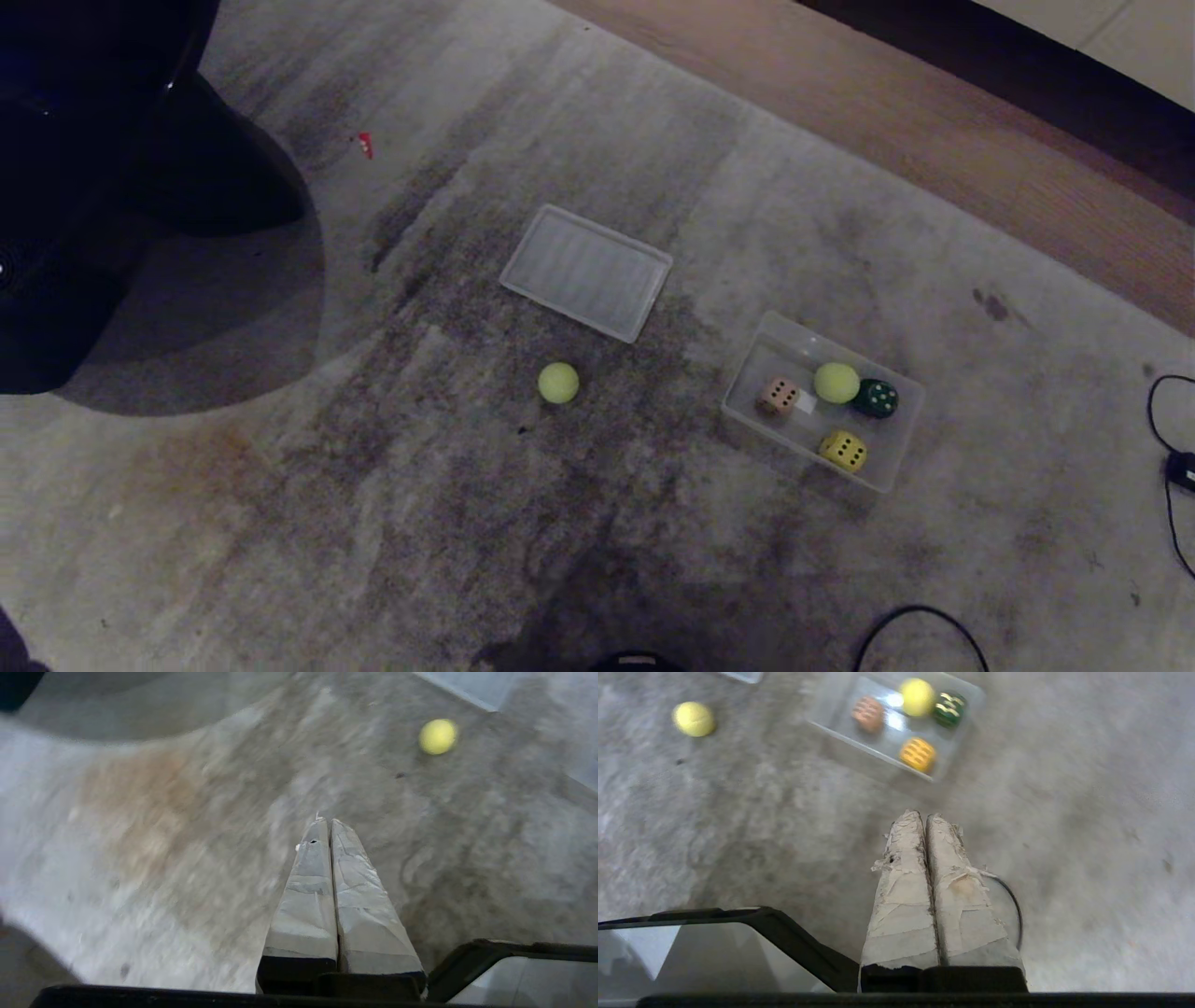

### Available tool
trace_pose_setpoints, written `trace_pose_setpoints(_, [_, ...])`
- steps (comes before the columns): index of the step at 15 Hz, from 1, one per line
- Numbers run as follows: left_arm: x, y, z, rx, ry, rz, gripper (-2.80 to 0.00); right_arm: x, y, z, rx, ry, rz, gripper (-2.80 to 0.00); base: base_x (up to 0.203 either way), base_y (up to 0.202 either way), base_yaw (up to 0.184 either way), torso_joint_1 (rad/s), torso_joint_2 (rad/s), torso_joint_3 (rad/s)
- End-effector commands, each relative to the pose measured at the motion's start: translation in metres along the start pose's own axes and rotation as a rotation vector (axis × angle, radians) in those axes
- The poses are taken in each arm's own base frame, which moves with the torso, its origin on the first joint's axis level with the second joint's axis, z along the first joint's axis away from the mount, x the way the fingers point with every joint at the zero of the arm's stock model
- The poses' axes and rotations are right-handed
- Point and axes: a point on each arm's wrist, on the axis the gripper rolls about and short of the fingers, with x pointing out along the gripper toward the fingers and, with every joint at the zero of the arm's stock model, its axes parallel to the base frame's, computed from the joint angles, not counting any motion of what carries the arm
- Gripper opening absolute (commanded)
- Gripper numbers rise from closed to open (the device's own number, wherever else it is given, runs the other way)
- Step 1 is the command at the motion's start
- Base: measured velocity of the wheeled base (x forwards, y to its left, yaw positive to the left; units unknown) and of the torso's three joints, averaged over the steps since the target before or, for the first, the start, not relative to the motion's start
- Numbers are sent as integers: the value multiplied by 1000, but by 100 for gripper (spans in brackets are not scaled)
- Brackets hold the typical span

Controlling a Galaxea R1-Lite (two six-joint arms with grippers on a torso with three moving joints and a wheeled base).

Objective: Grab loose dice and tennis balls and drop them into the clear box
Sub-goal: Pick up the ball on the floor

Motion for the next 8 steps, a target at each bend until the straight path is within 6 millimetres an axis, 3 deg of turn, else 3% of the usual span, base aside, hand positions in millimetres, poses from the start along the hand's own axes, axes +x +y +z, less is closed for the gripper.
trace_pose_setpoints(1, [0, 0, 0, -1, 3, 0, -280, 0, 0, 0, 0, 3, -1, -280, -3, -2, 129, 2, 2, 2])
trace_pose_setpoints(8, [0, 0, 0, -2, 3, 2, -280, 0, 0, 0, 0, 3, -1, -280, 1, -7, 164, 2, -1, 2])
